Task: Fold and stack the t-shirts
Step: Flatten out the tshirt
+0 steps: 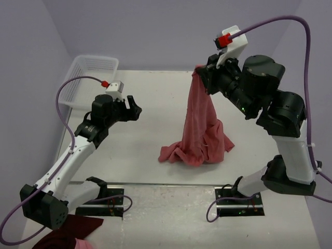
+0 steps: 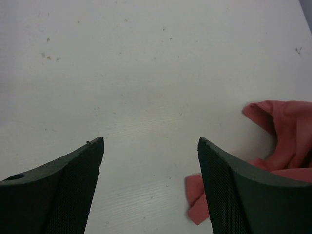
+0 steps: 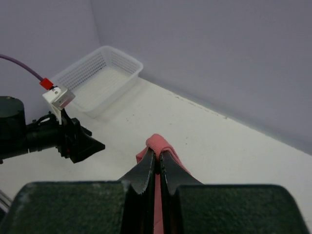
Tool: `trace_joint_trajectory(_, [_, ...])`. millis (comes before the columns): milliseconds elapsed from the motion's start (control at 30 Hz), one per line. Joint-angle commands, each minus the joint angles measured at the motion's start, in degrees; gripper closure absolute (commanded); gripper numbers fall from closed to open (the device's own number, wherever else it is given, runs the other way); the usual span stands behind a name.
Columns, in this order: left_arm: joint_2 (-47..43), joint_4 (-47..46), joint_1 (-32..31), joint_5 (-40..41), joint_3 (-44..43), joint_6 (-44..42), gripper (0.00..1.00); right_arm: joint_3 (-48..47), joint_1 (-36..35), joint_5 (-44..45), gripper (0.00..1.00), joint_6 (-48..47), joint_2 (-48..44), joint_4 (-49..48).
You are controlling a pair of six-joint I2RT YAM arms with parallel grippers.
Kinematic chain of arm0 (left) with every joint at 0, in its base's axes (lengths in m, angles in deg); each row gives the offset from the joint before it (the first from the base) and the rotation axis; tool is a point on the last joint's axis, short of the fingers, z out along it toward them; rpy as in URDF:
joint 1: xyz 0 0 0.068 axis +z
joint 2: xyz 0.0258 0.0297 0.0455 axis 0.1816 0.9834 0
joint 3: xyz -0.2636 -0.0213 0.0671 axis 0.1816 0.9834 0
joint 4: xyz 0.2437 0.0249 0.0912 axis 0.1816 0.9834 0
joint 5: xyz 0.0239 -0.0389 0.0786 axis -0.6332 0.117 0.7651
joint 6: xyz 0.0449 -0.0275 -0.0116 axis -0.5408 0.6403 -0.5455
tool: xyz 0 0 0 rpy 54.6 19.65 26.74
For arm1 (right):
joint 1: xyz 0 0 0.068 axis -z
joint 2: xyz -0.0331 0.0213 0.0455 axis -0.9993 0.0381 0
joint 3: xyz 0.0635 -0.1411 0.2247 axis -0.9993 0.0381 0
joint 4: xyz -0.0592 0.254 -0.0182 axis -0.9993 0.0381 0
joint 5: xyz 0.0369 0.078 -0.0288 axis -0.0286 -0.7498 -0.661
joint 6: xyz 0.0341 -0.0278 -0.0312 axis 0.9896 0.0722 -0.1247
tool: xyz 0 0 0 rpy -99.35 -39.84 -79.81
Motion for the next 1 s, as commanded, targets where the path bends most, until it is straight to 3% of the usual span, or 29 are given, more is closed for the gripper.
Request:
trace_joint_trajectory(0, [-3.9,-4.4,-0.2,-3.9,2.4,-2.0,0.22,1.1,-1.5,-6.6,1.00,-8.9,-6.5,-15.0])
trace_joint_trajectory(133, [-6.6,-5.3,-0.2,-5.0,3.7,-2.6,0.24,-10.2,-3.8,-13.7,1.00,-12.0,-3.8,-13.1])
trace_joint_trajectory(300, [-9.4,-5.9,-0.2,-6.7,5.5,-3.7,0.24,-0.8,-9.8,-24.6,1.00,-13.6,-11.7,-20.8])
trace_joint_trajectory(400, [-9.2,-4.6,-0.2,-7.1,5.6,-3.7,0.25,1.0,-9.8,-18.2,1.00,-15.6,-12.5,-20.5])
trace_joint_trajectory(533, [-8.9,-3.3,-0.2,-7.5,5.1,-2.7,0.25,4.2,-9.7,-0.3,1.00,-22.3,-9.7,-20.0])
trace_joint_trajectory(567, [-8.8,-2.5,-0.2,-7.2,4.9,-2.6,0.25,7.4,-9.6,9.2,1.00,-23.9,-8.5,-21.0])
trace_joint_trajectory(667, [-8.3,-1.7,-0.2,-6.9,4.8,-2.5,0.25,14.2,-6.0,19.5,1.00,-24.8,-7.1,-22.2])
trace_joint_trajectory(767, [-7.2,-1.0,-0.2,-7.2,4.7,-2.2,0.25,20.8,-2.7,22.4,1.00,-18.5,-7.7,-19.6])
trace_joint_trajectory(900, [-6.0,-1.1,-0.2,-7.9,4.4,-1.8,0.25,20.0,1.9,26.0,1.00,-2.4,-2.9,-1.2])
trace_joint_trajectory(967, [-4.8,-1.1,-0.2,-8.3,4.1,-1.9,0.25,21.9,4.2,26.2,1.00,3.1,-1.7,1.4])
